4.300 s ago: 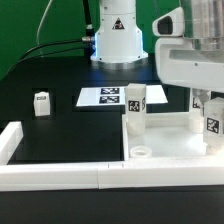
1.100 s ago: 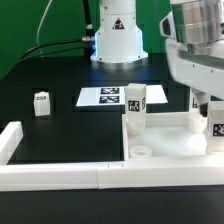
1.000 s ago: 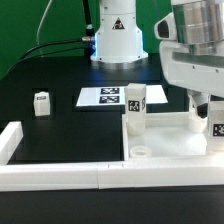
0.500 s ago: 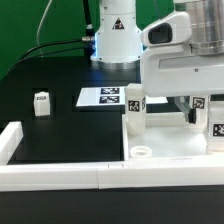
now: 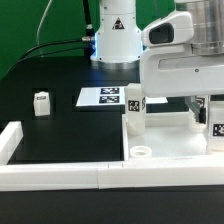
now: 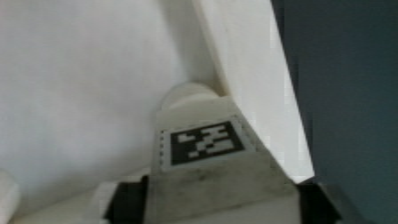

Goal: Assemble square table

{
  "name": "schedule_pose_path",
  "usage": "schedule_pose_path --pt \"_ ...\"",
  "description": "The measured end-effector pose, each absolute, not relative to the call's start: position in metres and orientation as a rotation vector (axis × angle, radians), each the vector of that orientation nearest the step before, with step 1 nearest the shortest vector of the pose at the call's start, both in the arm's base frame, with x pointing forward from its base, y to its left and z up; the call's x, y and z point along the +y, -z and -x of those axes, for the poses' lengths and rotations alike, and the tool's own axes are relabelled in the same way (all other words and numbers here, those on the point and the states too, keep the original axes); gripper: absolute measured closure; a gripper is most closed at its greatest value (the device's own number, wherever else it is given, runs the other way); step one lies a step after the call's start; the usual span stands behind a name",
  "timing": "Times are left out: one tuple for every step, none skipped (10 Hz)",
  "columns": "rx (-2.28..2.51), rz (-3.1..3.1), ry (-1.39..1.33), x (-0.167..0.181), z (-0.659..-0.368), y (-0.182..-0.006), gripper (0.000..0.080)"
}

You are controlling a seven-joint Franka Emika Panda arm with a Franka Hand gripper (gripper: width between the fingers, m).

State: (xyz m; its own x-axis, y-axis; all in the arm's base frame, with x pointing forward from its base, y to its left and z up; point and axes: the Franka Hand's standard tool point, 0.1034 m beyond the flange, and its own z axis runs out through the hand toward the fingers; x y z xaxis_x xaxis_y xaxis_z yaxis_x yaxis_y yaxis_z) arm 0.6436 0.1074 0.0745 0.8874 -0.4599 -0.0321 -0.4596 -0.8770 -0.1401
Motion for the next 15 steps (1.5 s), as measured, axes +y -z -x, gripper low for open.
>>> schedule_pose_path --pt "0.832 2.884 -0.005 0.108 -0.643 -0.074 0.0514" --pt "0.975 2.845 -0.012 0.108 -0.643 -0.074 0.0514" --pt "1.228 2.75 -0.018 0.109 -0.641 -0.074 0.0514" --pt "1.492 2.62 -0.024 0.109 -0.639 -0.074 0.0514" --pt "1.731 2.462 -0.055 0.111 -0.636 -0.073 0.0514" --pt "1.932 2.288 -0.085 0.112 -0.636 -0.072 0.0514" --pt "2.036 2.188 -0.102 0.111 -0.636 -0.072 0.0514" --pt "2.029 2.195 -0.101 0.111 -0.636 -0.072 0.0514" --pt "2.006 2.216 -0.098 0.111 -0.636 -0.072 0.0493" --pt "1.909 2.297 -0.069 0.111 -0.638 -0.072 0.0493" --pt "1.675 2.455 -0.001 0.111 -0.641 -0.072 0.0303" --pt "1.395 2.637 0.031 0.116 -0.64 -0.072 0.0303" --pt "1.297 2.695 0.038 0.121 -0.638 -0.071 0.018" --pt "1.229 2.73 0.044 0.119 -0.638 -0.071 0.018" --pt "1.13 2.775 0.053 0.118 -0.638 -0.071 0.0154"
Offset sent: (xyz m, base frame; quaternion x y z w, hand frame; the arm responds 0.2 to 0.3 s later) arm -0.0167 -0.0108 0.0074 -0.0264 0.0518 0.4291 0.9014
